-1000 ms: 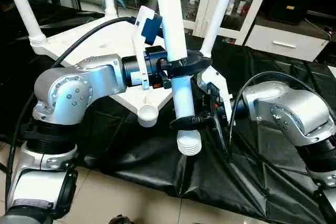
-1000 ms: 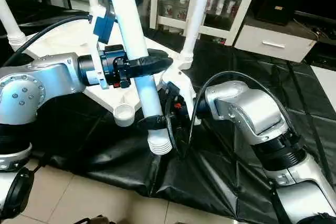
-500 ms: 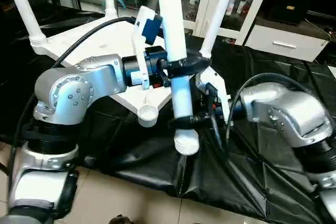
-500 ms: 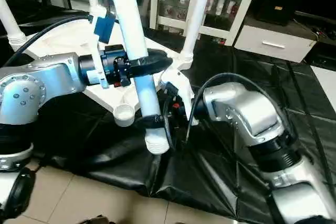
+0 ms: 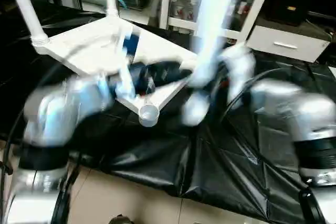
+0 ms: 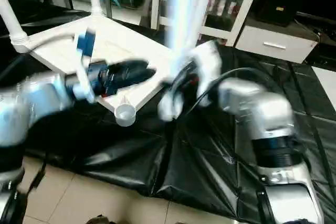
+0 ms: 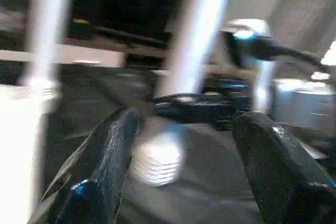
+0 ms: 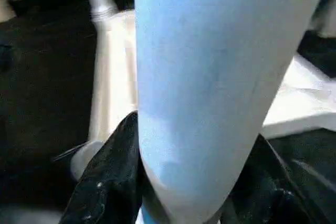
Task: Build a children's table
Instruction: Pick table leg
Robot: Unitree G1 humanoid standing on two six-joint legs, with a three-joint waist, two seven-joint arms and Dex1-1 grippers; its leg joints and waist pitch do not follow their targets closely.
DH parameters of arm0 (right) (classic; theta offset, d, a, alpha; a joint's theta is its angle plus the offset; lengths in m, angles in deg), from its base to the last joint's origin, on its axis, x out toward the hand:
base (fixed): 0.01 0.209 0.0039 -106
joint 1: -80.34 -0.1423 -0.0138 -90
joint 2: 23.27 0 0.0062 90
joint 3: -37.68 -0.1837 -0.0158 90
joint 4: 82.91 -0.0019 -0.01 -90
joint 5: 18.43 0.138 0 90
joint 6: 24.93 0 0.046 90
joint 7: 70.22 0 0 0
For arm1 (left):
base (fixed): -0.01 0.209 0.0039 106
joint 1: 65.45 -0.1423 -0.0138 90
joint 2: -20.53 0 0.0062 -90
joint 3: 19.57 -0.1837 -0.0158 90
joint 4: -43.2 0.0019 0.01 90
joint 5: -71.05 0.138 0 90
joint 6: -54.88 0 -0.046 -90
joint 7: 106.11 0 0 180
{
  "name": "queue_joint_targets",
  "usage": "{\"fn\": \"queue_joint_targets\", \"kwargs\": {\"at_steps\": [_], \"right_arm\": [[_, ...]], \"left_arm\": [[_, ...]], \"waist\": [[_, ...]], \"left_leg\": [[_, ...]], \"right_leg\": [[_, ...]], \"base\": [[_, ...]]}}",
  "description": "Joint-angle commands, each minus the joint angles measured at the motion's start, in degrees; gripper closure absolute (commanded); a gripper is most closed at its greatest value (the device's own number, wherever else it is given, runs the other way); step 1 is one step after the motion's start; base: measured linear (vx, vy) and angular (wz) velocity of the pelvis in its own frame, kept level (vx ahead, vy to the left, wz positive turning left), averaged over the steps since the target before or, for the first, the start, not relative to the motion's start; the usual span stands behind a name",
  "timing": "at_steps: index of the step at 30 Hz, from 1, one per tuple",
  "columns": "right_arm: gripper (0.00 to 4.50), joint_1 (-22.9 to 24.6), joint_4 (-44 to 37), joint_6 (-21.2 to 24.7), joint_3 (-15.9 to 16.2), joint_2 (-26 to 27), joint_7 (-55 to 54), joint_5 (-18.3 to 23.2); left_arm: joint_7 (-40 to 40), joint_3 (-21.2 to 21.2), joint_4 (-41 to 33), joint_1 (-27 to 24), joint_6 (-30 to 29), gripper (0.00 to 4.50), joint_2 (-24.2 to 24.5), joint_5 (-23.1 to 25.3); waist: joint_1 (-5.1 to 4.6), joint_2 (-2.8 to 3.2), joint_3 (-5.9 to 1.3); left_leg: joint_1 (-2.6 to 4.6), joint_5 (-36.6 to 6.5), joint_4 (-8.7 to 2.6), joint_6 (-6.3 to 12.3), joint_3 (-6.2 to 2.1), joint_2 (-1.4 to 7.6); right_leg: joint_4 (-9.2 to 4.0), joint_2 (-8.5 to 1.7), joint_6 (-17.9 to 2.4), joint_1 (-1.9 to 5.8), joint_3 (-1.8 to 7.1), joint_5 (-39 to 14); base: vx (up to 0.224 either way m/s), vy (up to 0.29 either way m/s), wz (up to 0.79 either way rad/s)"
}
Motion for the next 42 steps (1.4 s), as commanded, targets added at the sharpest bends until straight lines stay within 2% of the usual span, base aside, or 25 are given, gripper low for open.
{"fn": "queue_joint_targets", "kwargs": {"at_steps": [1,3,10,12,13,15,17,19,20,21,23,24,25,26,27,28,29,30,32,34,35,36,38,39,42], "right_arm": [[2.68,2.54,-2.23,-3.60,-1.58,0.50,-3.86,-2.51],[2.68,10.75,-11.14,-9.43,-0.65,2.78,-10.53,-8.40],[2.68,25.72,-22.98,-16.36,3.11,7.91,-18.28,-13.86],[2.68,27.20,-23.81,-16.79,2.86,9.99,-18.83,-12.55],[2.68,27.90,-23.72,-17.34,2.83,11.14,-19.41,-12.42],[2.68,29.16,-22.62,-17.76,3.12,12.41,-20.89,-13.51],[2.68,29.80,-22.51,-17.69,3.51,12.81,-21.78,-14.28],[2.68,29.16,-22.24,-17.33,3.85,12.94,-21.98,-14.42],[2.68,28.63,-21.72,-17.50,4.14,12.71,-21.59,-14.70],[2.68,28.09,-20.78,-17.76,4.38,12.54,-21.02,-14.93],[2.68,27.74,-19.25,-18.17,4.12,12.96,-20.51,-14.71],[2.68,27.57,-18.30,-17.96,3.73,13.23,-20.62,-14.50],[2.68,27.43,-17.72,-18.24,3.83,13.07,-20.70,-14.91],[2.68,27.34,-17.26,-18.61,3.89,12.94,-20.63,-15.07],[2.68,27.27,-16.59,-18.96,3.86,12.64,-20.48,-15.26],[2.68,27.25,-16.35,-18.92,3.86,12.51,-20.59,-15.39],[2.68,26.71,-16.35,-18.07,3.78,12.77,-20.92,-15.02],[2.68,26.38,-16.58,-17.53,3.85,12.99,-20.83,-14.49],[2.68,25.78,-16.96,-16.90,4.19,12.85,-19.64,-13.48],[2.68,25.40,-16.81,-16.74,4.43,12.37,-18.85,-13.55],[2.68,25.09,-16.65,-16.93,4.69,12.08,-18.65,-13.96],[2.68,24.74,-16.54,-17.13,4.99,11.91,-18.26,-14.10],[2.68,24.10,-16.25,-17.13,5.12,11.88,-18.11,-14.17],[2.68,23.64,-15.55,-18.07,5.33,11.35,-17.73,-14.71],[2.68,23.57,-14.89,-18.95,5.64,10.77,-16.48,-14.84]], "left_arm": [[-4.10,-1.34,-0.94,-2.24,6.65,1.18,-0.64,6.84],[-16.00,-1.24,-3.06,-8.77,16.45,1.18,-3.61,17.98],[-29.07,-5.20,-4.73,-21.67,28.40,1.18,-8.26,32.32],[-30.83,-5.63,-4.37,-23.87,30.33,1.18,-9.55,34.17],[-32.01,-5.75,-3.77,-24.92,31.47,1.18,-10.47,35.28],[-35.09,-6.46,-2.15,-26.27,33.99,1.18,-11.39,38.74],[-35.76,-7.26,-2.10,-26.83,34.66,1.18,-11.01,40.53],[-36.17,-6.58,-2.39,-27.00,35.16,1.18,-11.59,40.55],[-36.17,-6.37,-2.47,-26.97,35.22,1.18,-11.50,40.78],[-36.29,-6.07,-2.64,-26.96,35.38,1.18,-11.25,41.26],[-36.65,-5.33,-2.59,-27.00,35.39,1.18,-11.64,41.49],[-37.27,-5.16,-2.46,-26.88,35.22,1.18,-12.08,42.11],[-37.29,-5.18,-2.40,-26.75,34.62,1.18,-12.39,41.98],[-37.33,-5.53,-2.27,-26.58,34.41,1.18,-12.56,42.20],[-37.43,-6.93,-2.37,-26.13,34.12,1.18,-12.55,43.51],[-37.53,-7.53,-2.47,-25.98,34.10,1.18,-12.59,44.39],[-38.05,-7.68,-3.31,-25.86,33.26,1.18,-13.06,44.94],[-38.55,-7.29,-3.81,-25.97,33.04,1.18,-13.44,44.83],[-40.21,-6.44,-4.49,-26.22,31.36,1.18,-14.34,44.79],[-41.59,-5.74,-4.55,-26.10,29.88,1.18,-14.97,45.52],[-41.13,-5.36,-4.85,-26.05,30.11,1.18,-14.97,45.00],[-40.20,-5.04,-5.40,-26.09,30.20,1.18,-14.87,44.33],[-39.28,-4.60,-5.99,-25.92,30.71,1.18,-14.58,43.88],[-39.32,-4.48,-5.67,-25.48,31.47,1.18,-14.42,44.17],[-39.99,-3.97,-4.90,-24.42,30.69,1.18,-14.85,44.68]], "waist": [[-0.18,1.59,-4.19],[-0.32,3.20,-4.19],[-1.16,2.52,-3.98],[-0.17,2.40,-3.82],[-0.09,3.01,-3.90],[2.00,0.93,-2.93],[2.63,1.87,-2.74],[-0.14,1.46,-2.44],[-1.90,2.79,-2.83],[-3.06,3.18,-2.79],[-3.18,3.34,-2.39],[-3.50,2.74,-1.96],[-3.09,1.97,-2.18],[-2.92,1.05,-3.20],[-1.84,-0.18,-4.14],[-1.72,1.27,-4.28],[-4.74,2.71,-4.00],[-5.19,4.45,-5.24],[-6.19,4.77,-5.00],[-5.81,4.64,-5.15],[-5.52,3.49,-5.53],[-4.17,1.76,-5.56],[-1.82,-0.43,-4.76],[-1.34,0.91,-3.98],[-1.34,0.64,-3.27]], "left_leg": [[-0.14,-8.19,-4.77,-3.27,-0.54,2.39],[-0.01,-8.54,-4.71,-3.13,-0.70,2.43],[-0.77,-9.79,-4.84,0.84,-0.17,2.06],[-1.54,-8.58,-2.80,6.06,-0.44,1.60],[0.18,-8.75,-1.06,5.49,0.27,1.79],[-0.20,-11.65,3.00,3.77,-1.19,0.62],[1.15,-12.42,2.02,3.06,-1.61,-0.56],[5.67,-19.13,-1.72,5.62,0.62,-0.56],[7.48,-25.22,-4.18,8.80,2.01,1.11],[4.11,-31.12,-7.72,10.94,3.96,4.22],[3.32,-34.24,-9.91,8.54,5.52,7.02],[2.70,-37.12,-10.73,3.74,6.50,7.16],[-0.39,-39.01,-11.45,1.65,3.77,5.39],[0.77,-34.48,-7.06,-5.86,2.78,3.28],[-0.38,-17.21,2.21,-2.74,-3.11,4.57],[-1.15,-7.16,2.71,-2.18,-5.34,4.85],[-3.64,-1.45,-4.84,-6.06,-7.02,5.30],[3.32,1.94,-6.33,-7.48,-11.35,11.38],[2.06,9.44,-6.87,-3.75,-11.29,12.01],[1.98,13.81,-4.91,8.24,-9.00,8.86],[1.50,16.23,-2.78,15.17,-7.40,5.30],[-2.51,13.92,0.17,16.10,-2.78,-0.51],[-2.39,-0.19,-1.40,8.50,-1.78,-0.26],[-1.87,-4.48,-2.44,4.19,-1.73,-0.13],[-0.47,-13.53,-4.10,0.11,-1.43,1.17]], "right_leg": [[-4.05,-4.36,-8.22,3.67,3.05,-12.08],[-4.17,-4.35,-7.56,3.47,3.12,-12.60],[-5.78,-5.15,-4.42,3.75,3.86,-19.51],[-7.69,-9.50,-5.03,4.53,6.60,-29.66],[-8.83,-9.53,-5.35,3.03,9.27,-33.47],[-10.73,-9.86,-6.47,4.19,17.27,-44.73],[-10.27,-5.00,-5.65,2.35,18.72,-42.99],[-8.05,2.25,-2.45,-3.16,14.34,-37.41],[-3.51,3.68,-2.57,-5.68,8.15,-30.28],[3.06,2.11,-4.00,-4.21,2.20,-22.24],[8.54,-2.04,-3.94,-1.88,-3.20,-11.45],[8.07,-3.29,-3.69,-0.24,-3.67,-11.80],[6.64,-4.33,-1.85,3.74,-2.61,-14.19],[-0.99,-9.49,-3.62,2.50,1.85,-27.03],[-6.27,-19.05,-7.60,5.21,6.51,-30.66],[-5.23,-18.77,-8.78,6.04,5.26,-26.12],[-0.15,-5.68,-6.18,6.44,-1.67,-14.68],[3.25,-2.74,-2.06,-0.34,-0.70,-6.94],[6.29,-1.93,-0.13,-1.23,0.24,-7.51],[4.74,-2.25,-1.29,-1.46,1.19,-6.02],[1.06,-3.45,-5.62,-0.12,2.58,-0.25],[-2.27,-6.10,-11.60,3.45,4.23,10.03],[-4.34,-7.72,-3.77,4.11,5.39,3.68],[-5.26,-6.50,0.62,3.98,4.60,-13.29],[-6.64,-4.85,3.46,2.76,3.75,-37.79]], "base": [[0.000,0.000,0.00],[0.000,0.000,0.00],[0.000,0.000,0.00],[0.000,0.000,0.00],[0.000,0.000,0.00],[-0.032,0.086,-0.32],[-0.047,0.152,-0.45],[-0.086,0.181,-0.38],[-0.129,0.214,-0.45],[-0.129,0.214,-0.45],[-0.092,0.215,-0.60],[-0.093,0.192,-0.60],[-0.089,0.153,-0.47],[-0.057,0.129,-0.29],[-0.057,0.129,-0.29],[-0.032,0.133,-0.37],[0.009,0.089,-0.22],[0.009,0.089,-0.22],[0.000,0.000,0.00],[-0.016,-0.055,0.01],[-0.044,-0.168,-0.04],[-0.044,-0.168,-0.04],[-0.073,-0.172,-0.01],[-0.083,-0.162,-0.02],[-0.087,-0.095,0.01]]}}
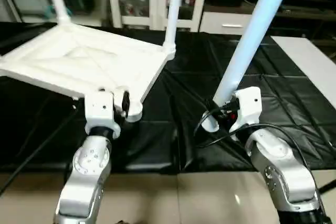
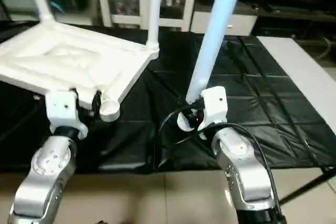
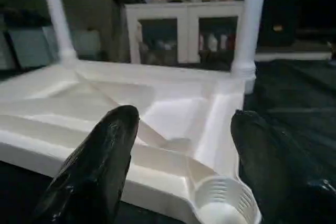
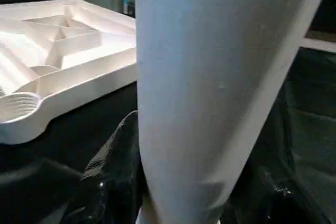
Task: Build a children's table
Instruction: Pick table leg
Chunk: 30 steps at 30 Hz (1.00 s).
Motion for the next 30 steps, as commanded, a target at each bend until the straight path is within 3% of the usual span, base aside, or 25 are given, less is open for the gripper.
{"fn": "queue_joint_targets", "kwargs": {"at_steps": [1,2,4,5,6,7,8,9,10,11,14,16,17,19,20,21,22,23,24,25,26,27,28,29,30], "right_arm": [[2.68,-1.22,-0.33,-0.74,0.42,0.10,0.69,-0.31],[2.68,-1.48,-0.66,-0.60,0.61,0.22,0.75,-0.23],[2.68,-1.68,-0.74,-0.74,0.77,0.20,0.87,-0.24],[2.68,-1.74,-0.76,-0.88,0.95,0.11,1.04,-0.30],[2.68,-2.02,0.04,-1.63,1.66,0.01,1.41,-0.87],[2.68,-2.18,0.62,-2.12,1.81,0.01,1.38,-1.21],[2.68,-2.28,1.00,-2.45,1.85,0.03,1.32,-1.42],[2.68,-2.13,1.15,-2.98,1.67,0.06,1.04,-1.70],[2.68,-1.90,0.83,-2.48,0.58,0.73,0.44,-0.77],[2.68,-1.86,0.58,-1.93,-0.38,1.31,-0.03,0.10],[2.68,-1.42,-0.49,-1.51,-0.73,1.68,-0.37,0.66],[2.68,-0.69,-0.49,-2.44,-0.04,1.20,-0.28,-0.20],[2.68,-0.48,-0.28,-2.81,-0.07,1.21,-0.43,-0.40],[2.68,-0.31,-0.11,-3.26,-0.99,1.60,-1.39,-0.43],[2.68,0.24,0.15,-3.79,-1.98,1.69,-2.25,-0.60],[2.68,0.64,-0.11,-3.33,-3.19,2.15,-3.20,-0.41],[2.68,0.64,-0.11,-3.33,-3.19,2.15,-3.20,-0.41],[2.68,1.20,-1.16,-2.12,-5.20,3.18,-4.96,0.60],[2.68,1.47,-1.69,-1.81,-5.71,3.46,-5.45,0.95],[2.68,1.82,-2.04,-1.88,-5.51,3.25,-5.26,0.90],[2.68,2.39,-2.48,-2.23,-4.52,2.36,-4.05,0.67],[2.68,2.65,-2.76,-2.64,-3.47,1.29,-3.18,-0.13],[2.68,2.68,-2.79,-2.59,-3.36,1.15,-3.00,-0.13],[2.68,2.79,-3.04,-2.23,-2.96,0.41,-1.83,0.28],[2.68,2.74,-3.11,-2.06,-3.11,0.33,-1.58,0.62]], "left_arm": [[0.09,0.83,-0.07,1.08,-0.92,1.18,0.10,0.71],[0.37,0.90,-0.19,1.71,-1.35,1.18,0.36,0.94],[0.57,0.89,-0.23,2.03,-1.45,1.18,0.55,1.16],[0.70,0.94,-0.20,2.19,-1.45,1.18,0.68,1.26],[1.19,1.36,0.08,2.72,-1.52,1.18,1.28,1.18],[1.62,1.45,0.56,3.02,-1.42,1.18,1.50,0.92],[1.89,1.48,0.90,3.20,-1.34,1.18,1.60,0.73],[2.16,1.23,1.55,3.35,-1.22,1.18,1.68,0.82],[2.93,0.74,1.84,3.58,-1.25,1.18,1.93,0.78],[3.55,0.38,2.04,3.90,-1.36,1.18,2.09,0.73],[4.96,0.01,1.85,4.05,-1.18,1.18,2.35,0.18],[5.72,0.01,2.18,4.02,-0.93,1.18,2.16,-0.59],[6.07,0.00,2.39,4.06,-0.80,1.18,2.07,-0.92],[7.24,-0.43,3.29,4.39,-0.55,1.18,1.78,-1.81],[7.53,-1.16,4.87,4.62,0.38,1.18,1.37,-1.62],[8.05,-1.65,5.39,4.85,0.52,1.18,1.22,-1.59],[8.05,-1.65,5.39,4.85,0.52,1.18,1.22,-1.59],[8.72,-1.74,5.67,5.18,0.76,1.18,0.98,-1.68],[8.73,-1.46,5.62,5.18,0.86,1.18,0.90,-1.77],[8.44,-1.09,5.58,4.90,0.81,1.18,0.87,-1.72],[7.53,-0.37,5.90,4.38,0.96,1.18,0.87,-1.10],[7.04,0.03,6.06,4.08,0.89,1.18,0.79,-0.86],[6.94,0.10,6.04,4.01,0.88,1.18,0.77,-0.81],[6.07,0.91,5.43,3.24,0.68,1.18,0.52,-0.75],[5.76,1.20,5.07,2.99,0.52,1.18,0.39,-0.80]], "waist": [[1.26,-1.30,-1.26],[1.18,0.10,-1.35],[0.62,1.09,-1.08],[0.27,1.81,-0.53],[-0.07,2.36,-0.44],[0.26,4.25,-0.16],[-0.14,3.80,-0.30],[0.05,3.32,-0.24],[-1.35,2.57,-0.73],[-1.07,1.67,0.35],[-0.48,2.37,-0.64],[-0.83,3.18,-1.96],[-1.51,3.22,-2.75],[-3.18,4.05,-3.62],[-4.44,2.23,-3.91],[-4.42,0.21,-4.25],[-3.15,-0.49,-4.05],[-0.55,-0.36,-3.78],[0.47,0.40,-4.03],[0.24,2.92,-4.93],[-3.31,4.03,-4.82],[-5.04,3.90,-4.85],[-5.53,4.09,-4.77],[-5.65,3.11,-4.58],[-5.09,1.51,-3.58]], "left_leg": [[-1.93,-19.37,-4.11,0.54,-1.63,0.82],[-1.58,-21.87,-4.56,0.73,-2.25,0.96],[-1.29,-27.73,-3.55,1.10,-3.12,0.53],[-1.00,-31.55,-3.29,0.84,-3.24,0.56],[-2.07,-34.48,-4.03,0.89,-3.39,0.40],[-2.20,-37.48,-5.19,0.13,-3.37,0.12],[-2.77,-40.05,-7.06,0.03,-3.67,-0.30],[-1.28,-39.79,-6.78,0.07,-3.66,-0.62],[5.82,-42.07,-4.27,-1.82,-2.74,2.68],[7.91,-46.03,-3.23,-3.56,-2.78,3.28],[5.47,-40.56,-6.57,-2.47,-2.21,3.90],[4.83,-30.64,-7.04,0.81,-2.27,3.49],[5.59,-22.46,-6.90,4.79,-3.09,3.34],[8.69,-10.86,-5.32,14.61,-4.84,3.27],[10.05,-4.40,-4.34,22.44,-6.00,3.95],[7.57,2.95,-2.90,26.94,-5.05,2.74],[3.32,3.78,-0.89,25.39,-2.12,-0.79],[-5.06,-1.87,3.65,20.30,0.29,-4.87],[-7.44,-1.28,4.25,14.27,-1.25,-1.85],[-3.59,-0.78,1.33,6.92,-0.78,-0.59],[7.91,6.08,-2.19,7.43,-5.09,5.80],[11.76,21.48,-3.44,26.08,-12.03,8.19],[11.49,24.13,-2.70,31.82,-11.67,8.29],[9.83,20.83,-2.78,33.77,-10.51,6.51],[7.71,11.22,-2.83,27.95,-6.67,2.32]], "right_leg": [[-8.93,-6.53,2.24,3.89,0.91,-36.11],[-9.25,-6.73,1.69,3.96,0.18,-37.81],[-10.87,-7.94,-0.42,5.51,-2.26,-43.37],[-11.80,-7.79,-1.77,6.69,-4.34,-44.74],[-11.34,-6.86,-2.36,8.86,-5.67,-43.04],[-10.38,-5.76,-2.71,9.37,-6.16,-41.34],[-8.03,-3.72,-3.44,10.49,-5.84,-35.97],[-8.51,-3.92,-5.33,9.53,-5.01,-34.31],[-9.84,-4.66,-6.63,4.39,-2.95,-34.65],[-11.99,-4.96,-7.53,3.20,-2.80,-36.35],[-9.79,-4.15,-6.31,6.51,-0.69,-24.07],[-9.01,-3.58,-5.23,7.98,-0.61,-13.75],[-7.83,-2.65,-3.45,7.81,-1.05,-6.27],[-5.08,-1.90,0.02,4.81,-1.24,0.26],[-3.70,-2.28,2.00,2.77,-0.64,1.38],[-4.29,-3.52,3.43,4.58,0.95,5.05],[-6.26,-3.94,4.12,8.49,2.44,10.16],[-8.82,-7.82,4.88,15.44,7.61,19.39],[-8.71,-8.99,4.73,16.73,7.01,23.67],[-6.40,-3.80,5.69,14.73,6.97,24.42],[1.02,1.22,9.22,3.75,0.69,14.41],[5.19,-0.72,11.25,-2.66,-0.85,-6.96],[4.98,-1.92,9.79,-3.71,0.22,-9.71],[4.96,-3.00,7.46,-4.06,1.62,-4.64],[0.22,-3.17,2.77,-2.76,2.94,4.64]], "base": [[-0.064,-0.041,0.07],[-0.044,-0.009,0.27],[-0.032,0.010,0.37],[0.006,0.057,0.54],[0.006,0.057,0.54],[0.025,0.065,0.61],[0.042,0.045,0.68],[0.042,0.045,0.68],[0.059,0.008,0.67],[0.082,0.007,0.44],[0.108,0.040,0.14],[0.136,0.065,-0.14],[0.153,0.046,-0.13],[0.160,0.030,-0.10],[0.168,-0.039,-0.11],[0.168,-0.039,-0.11],[0.148,-0.067,-0.07],[0.152,-0.018,0.08],[0.152,-0.018,0.08],[0.150,0.025,-0.05],[0.143,-0.025,-0.67],[0.143,-0.025,-0.67],[0.128,-0.103,-0.83],[0.096,-0.101,-0.42],[0.096,-0.101,-0.42]]}}
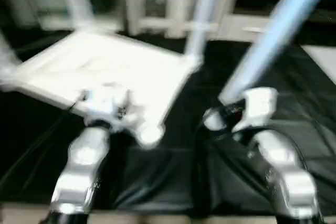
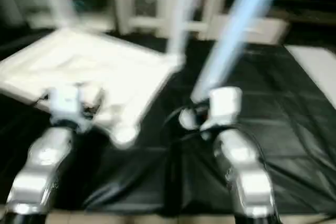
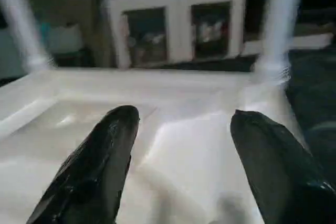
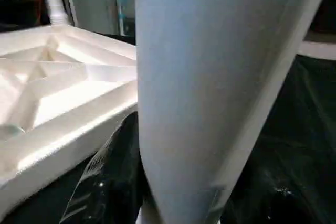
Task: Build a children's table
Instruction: Pick table leg
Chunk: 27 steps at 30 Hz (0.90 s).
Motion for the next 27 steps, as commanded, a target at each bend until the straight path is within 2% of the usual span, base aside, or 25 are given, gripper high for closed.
{"fn": "queue_joint_targets", "kwargs": {"at_steps": [1,2,3,4,5,6,7,8,9,10,11,12,13,14,15,16,17,18,20,21,22,24,25,26,27], "right_arm": [[2.68,-0.28,-1.11,0.14,-2.09,-1.00,0.76,0.80],[2.68,-0.59,-1.20,0.08,-2.21,-0.89,0.82,0.80],[2.68,-0.58,-1.34,0.10,-2.19,-0.82,0.85,0.67],[2.68,-0.60,-1.44,0.09,-2.10,-0.81,0.92,0.55],[2.68,-0.63,-1.69,0.27,-1.87,-0.88,1.17,0.40],[2.68,-0.65,-1.89,0.46,-1.62,-1.02,1.62,0.47],[2.68,-0.57,-2.15,0.47,-1.24,-1.31,2.51,0.72],[2.68,-0.49,-2.42,0.49,-0.92,-1.58,3.09,0.94],[2.68,-0.39,-3.10,1.29,-0.31,-2.17,4.94,2.31],[2.68,-0.46,-3.44,1.55,-0.02,-2.47,5.57,2.64],[2.68,-0.46,-3.44,1.55,-0.02,-2.47,5.57,2.64],[2.68,-0.87,-3.62,1.71,0.35,-3.43,7.68,4.10],[2.68,-1.02,-3.36,1.73,0.31,-3.95,9.02,4.78],[2.68,-1.37,-2.78,1.82,0.14,-4.97,11.66,6.11],[2.68,-1.80,-2.30,2.23,0.17,-5.75,12.86,6.33],[2.68,-1.94,-2.18,2.41,0.14,-5.91,13.16,6.47],[2.68,-3.16,-1.14,3.83,-0.54,-6.76,15.57,8.21],[2.68,-3.81,-0.43,3.80,-0.90,-7.25,17.02,8.94],[2.68,-4.78,0.87,3.58,-1.30,-8.55,20.44,10.04],[2.68,-5.42,1.45,3.71,-1.19,-9.69,22.56,10.76],[2.68,-6.14,2.27,3.80,-1.05,-10.90,24.88,11.56],[2.68,-7.10,4.03,2.99,-0.39,-13.97,29.12,12.02],[2.68,-7.25,4.33,2.84,-0.28,-14.56,29.80,11.92],[2.68,-7.92,5.01,2.71,-0.11,-16.45,32.23,11.91],[2.68,-8.25,5.16,2.81,-0.12,-17.12,33.19,12.02]], "left_arm": [[-0.82,-0.71,-1.64,-0.66,-0.47,1.18,-1.10,0.15],[-0.33,-0.48,-2.02,-1.26,-0.31,1.18,-0.76,0.04],[-0.02,-0.47,-2.17,-1.67,-0.28,1.18,-0.51,0.14],[0.15,-0.41,-2.29,-2.02,-0.41,1.18,-0.32,0.20],[0.28,0.09,-2.48,-2.63,-0.79,1.18,-0.29,-0.34],[0.36,0.51,-2.42,-2.83,-1.45,1.18,-0.15,-0.74],[0.76,1.05,-1.89,-2.92,-1.88,1.18,0.15,-1.36],[1.09,1.45,-1.57,-2.99,-2.17,1.18,0.37,-1.76],[3.46,2.53,-1.03,-3.39,-1.35,1.18,1.66,-3.35],[4.76,3.15,-1.00,-3.69,-1.03,1.18,2.39,-4.25],[4.76,3.15,-1.00,-3.69,-1.03,1.18,2.39,-4.25],[10.76,4.67,-1.26,-4.57,-0.04,1.01,3.53,-9.01],[13.87,4.50,-1.06,-5.03,0.07,0.84,4.93,-10.23],[19.78,3.99,-0.64,-5.83,0.15,0.84,7.68,-12.37],[23.44,3.05,-0.56,-6.12,-0.14,0.84,9.77,-13.06],[24.28,2.76,-0.52,-6.16,-0.26,0.80,10.38,-13.08],[30.27,0.63,0.17,-6.17,-0.91,0.49,15.26,-12.55],[33.41,-0.13,0.79,-5.90,-0.95,0.49,17.61,-12.48],[38.33,-1.08,2.24,-4.74,-1.32,0.44,21.34,-12.20],[41.92,-1.53,3.32,-3.34,-1.75,0.40,23.65,-12.46],[45.49,-2.00,4.76,-1.55,-2.29,0.40,25.83,-12.67],[51.97,-3.85,8.31,2.43,-2.78,0.10,29.31,-12.53],[53.00,-4.40,8.97,3.17,-2.66,0.05,29.89,-12.26],[56.84,-6.59,11.12,6.17,-2.63,0.06,31.70,-11.33],[58.44,-7.60,11.93,7.51,-2.70,0.06,32.37,-10.91]], "waist": [[-0.06,-1.40,-2.18],[2.24,-4.81,-2.39],[2.27,-3.48,-2.07],[2.68,-2.51,-2.12],[2.30,-1.81,-0.76],[2.14,-0.55,-0.38],[2.10,1.19,-0.30],[1.94,2.07,-0.66],[0.18,4.02,-0.69],[-0.60,3.83,-1.38],[-0.51,4.19,-2.63],[-0.06,4.16,-3.54],[1.00,3.96,-3.54],[1.05,1.01,-3.34],[1.93,0.92,-2.97],[2.14,0.07,-2.85],[3.43,0.38,-3.04],[3.22,0.30,-2.34],[3.10,0.25,-1.67],[3.01,0.76,-1.19],[2.87,1.10,-0.97],[3.08,1.40,-0.29],[3.50,1.64,0.03],[3.56,0.22,-0.05],[4.09,0.47,-0.20]], "left_leg": [[2.76,9.48,-3.77,20.51,-0.86,3.22],[-4.14,-3.92,2.93,14.29,2.46,-3.12],[-6.83,-1.42,7.37,8.58,0.53,-1.11],[-7.10,0.98,8.02,5.20,0.09,-0.97],[-6.82,3.58,7.30,1.55,-0.20,0.48],[-6.45,6.28,4.23,1.18,-0.21,2.29],[-5.32,6.85,-0.42,2.56,0.21,3.82],[-4.34,7.38,-2.53,2.57,0.28,4.70],[-2.21,-7.76,-6.01,1.37,-3.26,7.91],[-0.71,-9.38,-6.14,2.61,-4.92,9.16],[1.17,2.99,-4.33,6.46,-5.71,8.85],[1.59,32.25,-1.45,9.71,-5.86,8.26],[1.26,43.94,-0.79,9.43,-5.67,8.02],[0.26,51.33,-1.44,8.02,-4.90,7.33],[-1.62,43.47,-1.30,6.54,-2.53,4.71],[-2.90,36.70,-1.59,5.99,-1.58,3.94],[-3.81,23.31,-2.32,4.34,-0.49,4.00],[-3.92,11.09,-3.75,2.71,-0.41,4.76],[-3.08,-3.17,-5.52,-0.17,-0.44,5.68],[-2.78,-9.37,-6.27,-1.83,-0.48,6.14],[-2.66,-12.28,-6.47,-2.78,-0.36,6.15],[-2.17,-23.34,-6.77,-6.86,0.23,5.68],[-1.86,-26.30,-6.79,-7.68,0.18,5.71],[-1.63,-27.48,-6.71,-7.83,0.27,5.87],[-1.61,-25.72,-6.68,-7.39,0.48,5.84]], "right_leg": [[-7.37,-2.58,-4.11,0.86,3.04,12.25],[-12.11,-5.63,-0.44,9.36,9.56,1.04],[-11.85,-10.12,-4.82,11.92,10.02,-5.42],[-11.79,-9.20,-5.93,11.23,9.10,-5.78],[-13.19,-9.43,-10.60,9.69,7.37,-10.47],[-14.45,-8.41,-16.29,9.21,5.01,-16.25],[-14.49,-5.86,-17.68,8.98,2.31,-16.49],[-13.83,-4.08,-16.77,9.12,0.63,-14.17],[-8.14,0.42,-13.19,6.08,-1.14,-7.67],[-5.89,0.53,-11.99,5.03,-0.71,-2.64],[-4.95,-0.49,-10.26,3.22,-0.13,7.62],[-4.73,-1.58,-8.11,1.81,0.81,18.16],[-5.22,-2.16,-6.79,1.59,1.65,19.93],[-6.41,-3.06,-4.76,2.41,2.74,20.93],[-7.47,-3.67,-5.26,3.55,3.11,22.73],[-7.82,-4.29,-6.04,4.62,3.20,23.59],[-7.80,-4.97,-6.48,5.64,3.45,24.70],[-8.21,-4.98,-8.02,5.74,3.32,20.67],[-8.67,-4.24,-11.24,5.21,2.95,10.88],[-8.83,-4.16,-13.01,4.74,2.92,5.87],[-8.98,-4.11,-13.44,4.41,3.06,3.31],[-10.18,-4.36,-13.48,3.39,3.62,-9.29],[-10.47,-4.57,-12.84,2.90,3.82,-14.01],[-11.08,-5.04,-12.15,2.86,4.01,-18.24],[-11.19,-5.47,-12.09,2.86,4.26,-19.25]], "base": [[0.086,-0.059,-0.09],[0.109,-0.035,0.01],[0.109,-0.035,0.01],[0.120,-0.022,-0.12],[0.103,-0.002,-0.12],[0.103,-0.002,-0.12],[0.098,0.050,-0.03],[0.111,0.129,0.03],[0.111,0.129,0.03],[0.145,0.132,0.04],[0.133,0.080,0.05],[0.133,0.080,0.05],[0.080,0.070,0.02],[0.000,0.000,0.00],[0.000,0.000,0.00],[0.000,0.000,0.00],[-0.053,-0.013,-0.09],[-0.053,-0.013,-0.09],[-0.080,-0.017,-0.02],[-0.082,-0.015,-0.01],[-0.087,-0.009,0.03],[-0.105,-0.001,0.03],[-0.103,0.006,0.02],[-0.082,0.014,0.01],[-0.082,0.014,0.01]]}}
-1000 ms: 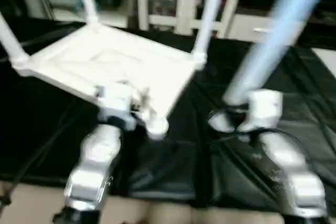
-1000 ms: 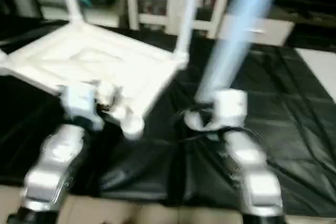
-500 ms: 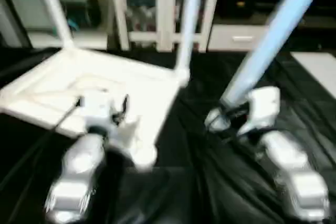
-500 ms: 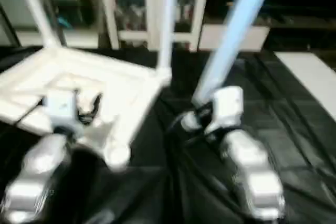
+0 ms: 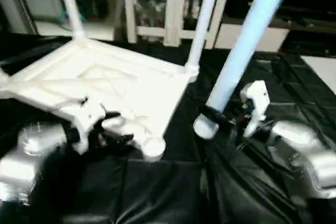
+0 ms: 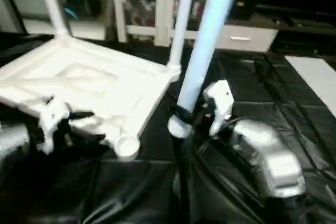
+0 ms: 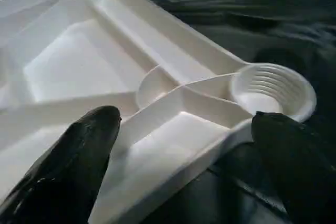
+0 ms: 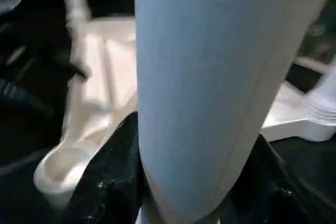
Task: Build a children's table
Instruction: Pick table leg
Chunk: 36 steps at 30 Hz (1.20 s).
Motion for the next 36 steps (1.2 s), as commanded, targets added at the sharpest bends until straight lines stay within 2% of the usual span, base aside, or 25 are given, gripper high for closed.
{"fn": "queue_joint_targets", "kwargs": {"at_steps": [1,2,3,4,5,6,8,9,10,11,12,13,14,17,19,21,22,23,24,25,26,29,30,33,36], "right_arm": [[2.68,-1.45,0.17,-0.02,-0.31,-1.23,3.32,1.02],[2.68,-1.66,0.17,0.05,-0.26,-1.61,4.31,1.34],[2.68,-1.89,0.69,-1.11,0.77,-2.89,6.45,0.51],[2.68,-1.88,0.86,-1.48,1.10,-3.32,7.02,0.14],[2.68,-1.84,0.56,-1.42,1.55,-3.89,7.99,0.19],[2.68,-1.82,0.22,-1.13,1.68,-4.08,8.45,0.48],[2.68,-1.84,-0.08,-0.87,1.93,-4.27,9.02,1.04],[2.68,-1.66,-0.18,-1.23,2.44,-4.53,9.34,0.82],[2.68,-1.66,-0.18,-1.23,2.44,-4.53,9.34,0.82],[2.68,-1.40,-0.27,-1.85,3.10,-4.89,9.61,0.17],[2.68,-1.20,-0.61,-1.96,3.36,-5.11,9.81,-0.01],[2.68,-1.19,-0.68,-1.92,3.34,-5.09,9.87,-0.01],[2.68,-1.14,-0.95,-1.79,3.25,-5.10,10.17,-0.04],[2.68,-1.13,-1.03,-1.96,3.14,-5.49,10.80,-0.28],[2.68,-1.26,-0.80,-2.35,3.07,-6.11,11.49,-0.71],[2.68,-1.41,-0.65,-2.55,3.28,-6.41,11.74,-0.82],[2.68,-1.48,-0.53,-2.65,3.42,-6.53,11.88,-0.84],[2.68,-1.60,-0.39,-2.86,3.73,-6.69,12.11,-0.98],[2.68,-1.67,-0.31,-2.91,3.92,-6.71,12.26,-1.03],[2.68,-1.72,-0.26,-2.92,4.02,-6.70,12.37,-1.05],[2.68,-1.75,-0.22,-2.97,4.09,-6.69,12.43,-1.09],[2.68,-1.98,0.12,-3.41,4.58,-6.52,12.84,-1.41],[2.68,-2.10,0.24,-3.48,4.67,-6.40,12.91,-1.48],[2.68,-2.43,0.58,-3.69,5.01,-6.05,12.93,-1.47],[2.68,-2.38,0.73,-3.98,5.34,-5.87,13.02,-1.63]], "left_arm": [[4.95,-3.50,2.21,3.05,0.41,0.04,0.32,1.50],[6.20,-4.30,3.36,4.52,0.96,0.04,0.56,1.99],[8.28,-6.61,7.45,8.54,3.10,0.04,-0.22,4.36],[8.78,-7.46,8.87,9.82,3.93,0.04,-0.61,5.38],[10.40,-9.13,11.40,12.22,4.99,0.04,-1.37,6.85],[11.41,-9.96,12.60,13.39,5.39,0.04,-1.74,7.43],[13.10,-11.26,15.02,15.38,6.48,0.04,-2.24,8.22],[14.31,-12.47,16.43,16.45,7.09,0.04,-2.30,9.04],[14.31,-12.47,16.43,16.45,7.09,0.04,-2.30,9.04],[16.15,-14.88,18.76,18.26,8.22,0.04,-2.12,11.13],[17.29,-16.42,20.14,19.38,8.88,0.04,-1.99,12.56],[17.46,-16.58,20.39,19.55,9.02,0.04,-1.98,12.71],[18.33,-17.21,21.34,20.20,9.41,0.04,-1.91,13.25],[20.18,-18.17,23.40,21.47,10.22,0.40,-1.78,14.19],[22.14,-18.90,25.15,22.67,10.72,0.40,-1.02,15.38],[22.82,-19.32,25.79,23.22,11.18,0.43,-0.37,16.19],[23.06,-19.62,26.01,23.47,11.37,0.64,0.04,16.68],[23.39,-19.86,26.84,23.93,11.94,0.78,0.23,17.13],[23.60,-19.92,27.06,24.08,11.83,0.78,0.41,17.26],[23.78,-19.93,27.20,24.17,11.70,0.76,0.50,17.36],[23.86,-19.94,27.20,24.19,11.63,0.80,0.59,17.43],[23.98,-19.87,27.29,24.24,11.82,1.22,1.12,17.95],[23.68,-19.63,27.61,24.32,12.28,1.20,1.07,18.06],[22.87,-18.70,29.31,24.81,14.26,1.63,0.48,18.22],[23.01,-18.56,29.83,24.99,13.62,1.70,0.32,18.35]], "waist": [[0.25,1.71,-1.98],[-0.02,0.90,-2.09],[0.12,2.10,-2.23],[-0.18,1.53,-2.13],[-0.02,1.41,-2.33],[0.07,0.95,-2.64],[0.03,1.10,-2.72],[-0.10,0.93,-2.96],[-0.14,0.92,-2.90],[-0.17,0.90,-2.90],[-0.27,1.13,-2.86],[-0.24,1.06,-2.93],[-0.31,1.22,-3.00],[-0.05,1.09,-3.23],[0.03,1.32,-3.55],[0.20,1.11,-3.86],[0.23,0.85,-4.04],[0.36,0.81,-4.20],[0.33,0.93,-4.04],[0.32,0.85,-3.91],[0.32,0.93,-3.70],[0.29,0.87,-3.30],[0.31,0.83,-3.20],[0.37,0.84,-3.06],[0.65,0.93,-3.01]], "left_leg": [[2.88,-30.17,-6.35,-8.05,-3.07,5.83],[2.17,-27.79,-6.94,-7.78,-2.81,6.21],[2.08,-27.52,-6.91,-8.07,-2.93,6.17],[2.21,-27.98,-7.03,-7.82,-2.57,6.15],[2.33,-27.32,-6.89,-7.77,-2.41,6.13],[1.94,-24.05,-6.68,-6.62,-2.19,6.20],[1.26,-20.27,-6.70,-5.30,-1.98,6.28],[1.00,-18.34,-6.64,-4.80,-1.93,6.38],[0.99,-17.97,-6.61,-4.49,-1.82,6.33],[1.15,-18.36,-6.54,-4.29,-1.65,6.38],[1.37,-19.13,-6.44,-4.12,-1.50,6.31],[1.53,-19.04,-6.34,-4.03,-1.40,6.34],[1.42,-18.05,-6.24,-3.61,-1.29,6.42],[1.42,-12.97,-5.89,-1.38,-0.66,6.63],[1.64,-10.61,-5.55,-0.23,-0.24,6.62],[1.30,-6.03,-5.04,2.00,-0.09,6.60],[1.38,-5.07,-4.85,2.58,0.00,6.61],[1.32,-2.92,-4.49,3.98,0.14,6.58],[1.13,-2.52,-4.47,4.87,0.20,6.59],[1.11,-3.20,-4.57,4.95,0.23,6.65],[1.17,-5.51,-4.81,4.59,0.18,6.82],[1.47,-10.81,-5.39,2.25,0.18,7.08],[1.52,-12.29,-5.54,1.36,0.20,7.12],[1.65,-14.94,-5.76,-0.49,0.27,7.03],[1.76,-16.47,-5.99,-1.93,0.18,7.15]], "right_leg": [[-5.99,-5.67,-9.09,-1.32,2.65,-22.19],[-5.58,-5.36,-9.56,-0.92,2.23,-17.93],[-5.14,-5.47,-9.96,-0.94,2.15,-16.42],[-5.59,-5.09,-9.68,-1.22,2.07,-16.61],[-5.29,-5.23,-10.34,-1.16,2.09,-15.05],[-5.07,-5.70,-10.91,-0.70,2.14,-12.87],[-4.81,-5.88,-11.44,-0.38,1.85,-11.22],[-4.55,-5.93,-11.79,-0.25,1.65,-9.56],[-4.66,-5.86,-11.90,-0.42,1.62,-9.30],[-4.56,-5.84,-12.44,-0.72,1.67,-8.82],[-4.86,-5.77,-12.52,-0.93,1.82,-9.51],[-4.84,-5.78,-12.66,-1.02,1.90,-9.25],[-4.72,-5.91,-13.44,-0.91,1.95,-7.11],[-4.13,-5.76,-15.64,-0.71,1.77,0.20],[-3.73,-5.47,-16.78,-0.70,1.55,4.81],[-3.15,-5.51,-17.83,-0.33,1.37,11.03],[-3.05,-5.50,-18.00,-0.34,1.30,12.31],[-2.81,-5.52,-18.51,-0.48,1.26,14.93],[-2.74,-5.47,-18.91,-0.62,1.19,15.23],[-2.80,-5.47,-19.05,-0.64,1.13,14.28],[-3.03,-5.60,-19.13,-0.69,1.14,11.15],[-3.50,-5.64,-18.82,-0.94,1.26,3.88],[-3.62,-5.72,-18.53,-1.02,1.34,1.83],[-3.97,-5.78,-17.61,-1.29,1.45,-1.55],[-4.07,-5.85,-16.59,-1.50,1.50,-3.29]], "base": [[-0.065,0.020,-0.03],[-0.051,0.034,-0.09],[-0.051,0.034,-0.09],[0.000,0.000,0.00],[0.000,0.000,0.00],[0.000,0.000,0.00],[0.000,0.000,0.00],[0.000,0.000,0.00],[0.000,0.000,0.00],[0.000,0.000,0.00],[0.000,0.000,0.00],[0.000,0.000,0.00],[0.000,0.000,0.00],[0.036,-0.006,-0.02],[0.054,-0.011,-0.03],[0.000,0.000,0.00],[0.000,0.000,0.00],[0.000,0.000,0.00],[0.000,0.000,0.00],[0.000,0.000,0.00],[0.000,0.000,0.00],[0.000,0.000,0.00],[0.000,0.000,0.00],[0.000,0.000,0.00],[0.000,0.000,0.00]]}}
